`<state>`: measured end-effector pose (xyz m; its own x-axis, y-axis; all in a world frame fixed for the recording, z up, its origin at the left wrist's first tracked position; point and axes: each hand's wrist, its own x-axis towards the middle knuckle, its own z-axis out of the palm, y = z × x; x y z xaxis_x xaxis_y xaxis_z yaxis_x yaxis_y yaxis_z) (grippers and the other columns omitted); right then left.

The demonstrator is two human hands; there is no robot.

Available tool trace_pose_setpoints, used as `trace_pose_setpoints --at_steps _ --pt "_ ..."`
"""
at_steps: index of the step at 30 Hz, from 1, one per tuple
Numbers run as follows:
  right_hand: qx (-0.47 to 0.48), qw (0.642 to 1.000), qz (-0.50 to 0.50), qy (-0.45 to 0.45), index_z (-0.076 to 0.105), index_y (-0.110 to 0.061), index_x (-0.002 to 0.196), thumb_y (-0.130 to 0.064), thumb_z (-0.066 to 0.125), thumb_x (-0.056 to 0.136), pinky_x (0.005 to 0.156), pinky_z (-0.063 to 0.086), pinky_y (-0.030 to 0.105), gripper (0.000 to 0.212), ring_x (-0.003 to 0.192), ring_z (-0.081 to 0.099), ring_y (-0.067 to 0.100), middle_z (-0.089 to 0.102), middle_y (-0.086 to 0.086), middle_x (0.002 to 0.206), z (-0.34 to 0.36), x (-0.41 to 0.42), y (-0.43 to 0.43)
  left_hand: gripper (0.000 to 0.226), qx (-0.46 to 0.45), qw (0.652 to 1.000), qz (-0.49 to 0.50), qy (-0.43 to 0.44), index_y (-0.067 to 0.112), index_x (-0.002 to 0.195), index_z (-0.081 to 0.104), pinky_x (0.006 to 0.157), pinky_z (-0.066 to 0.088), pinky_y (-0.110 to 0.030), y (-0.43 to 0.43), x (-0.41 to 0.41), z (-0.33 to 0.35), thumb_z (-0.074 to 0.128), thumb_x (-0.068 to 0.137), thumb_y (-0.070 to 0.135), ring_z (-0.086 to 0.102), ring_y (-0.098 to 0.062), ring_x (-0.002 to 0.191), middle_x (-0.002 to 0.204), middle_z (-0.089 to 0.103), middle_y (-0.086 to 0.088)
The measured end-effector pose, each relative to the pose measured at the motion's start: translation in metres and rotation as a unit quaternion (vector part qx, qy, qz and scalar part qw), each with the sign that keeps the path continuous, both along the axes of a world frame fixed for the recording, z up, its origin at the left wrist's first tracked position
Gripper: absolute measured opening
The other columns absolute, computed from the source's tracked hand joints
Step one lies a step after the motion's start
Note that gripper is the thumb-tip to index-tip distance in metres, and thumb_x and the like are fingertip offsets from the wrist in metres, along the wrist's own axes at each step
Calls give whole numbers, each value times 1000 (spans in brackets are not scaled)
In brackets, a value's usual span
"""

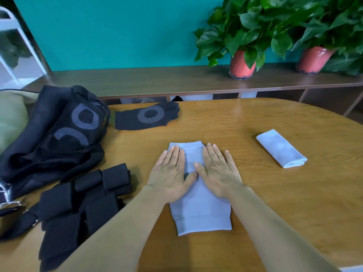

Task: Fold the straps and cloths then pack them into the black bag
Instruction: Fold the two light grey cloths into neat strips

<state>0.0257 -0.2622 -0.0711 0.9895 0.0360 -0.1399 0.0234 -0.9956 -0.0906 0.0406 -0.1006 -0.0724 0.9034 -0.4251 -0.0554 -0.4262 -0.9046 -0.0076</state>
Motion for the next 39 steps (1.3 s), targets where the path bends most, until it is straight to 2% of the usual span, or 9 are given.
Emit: trace_pose_setpoints --at_steps 10,15,19,22,26,29,33,35,39 --pt "21 991 102 -86 -8 -17 150 -59 -6 88 116 -14 33 75 140 -24 6 -18 -6 155 12 -78 -7 71 -67 995 -79 15 14 150 -17 117 -16 -28 20 -78 10 3 96 56 -27 -7 141 156 -25 1" --pt "11 983 144 -114 34 -11 146 -52 11 101 112 7 32 66 144 13 12 27 3 154 -10 -123 -2 75 -54 992 -115 24 19 152 -13 118 -13 -28 33 -112 3 -2 90 59 -25 -2 141 155 -24 8" --pt "44 982 162 -83 2 -19 152 -63 -13 86 114 -11 25 81 141 -18 1 -10 -9 157 -11 -142 -2 81 -33 992 -122 29 19 152 -10 115 -18 -25 39 -124 2 -4 85 63 -23 -4 142 158 -19 6" --pt "46 981 171 -76 0 -20 152 -71 -19 78 114 -11 26 92 140 -20 -1 -10 -10 157 -5 -155 -2 95 -28 991 -131 25 16 153 -9 114 -20 -25 44 -134 3 5 81 77 -23 -6 143 158 -18 3" --pt "60 979 185 -64 4 -21 152 -81 8 76 115 -11 25 97 140 -16 -5 -10 -13 155 3 -173 -4 112 -35 988 -145 36 15 154 -4 112 -23 -28 49 -144 9 32 75 86 -19 -6 144 159 -16 1" --pt "51 974 195 -102 27 -19 149 -81 37 76 115 -3 25 96 143 7 0 13 -7 155 7 -177 -5 115 -30 986 -162 7 16 154 6 112 -22 -32 52 -148 15 49 70 82 -9 -7 146 160 -5 2" --pt "36 965 214 -147 62 -25 121 -75 53 60 111 29 26 80 122 52 7 58 -5 132 3 -175 -7 90 -37 979 -195 -53 24 127 59 114 3 -39 59 -152 13 47 61 85 51 -8 127 134 57 5" --pt "56 962 217 -158 67 -31 110 -73 55 57 103 38 26 69 115 58 4 63 -10 123 2 -176 -8 77 -66 974 -207 -56 29 115 65 112 11 -44 62 -152 10 45 64 83 59 -4 115 118 63 11" --pt "152 952 193 -182 63 -34 81 -55 59 75 83 35 11 21 91 54 -6 66 -19 95 8 -177 -9 30 -118 972 -195 -56 34 94 59 117 0 -45 64 -153 17 42 82 56 59 0 92 97 56 13"
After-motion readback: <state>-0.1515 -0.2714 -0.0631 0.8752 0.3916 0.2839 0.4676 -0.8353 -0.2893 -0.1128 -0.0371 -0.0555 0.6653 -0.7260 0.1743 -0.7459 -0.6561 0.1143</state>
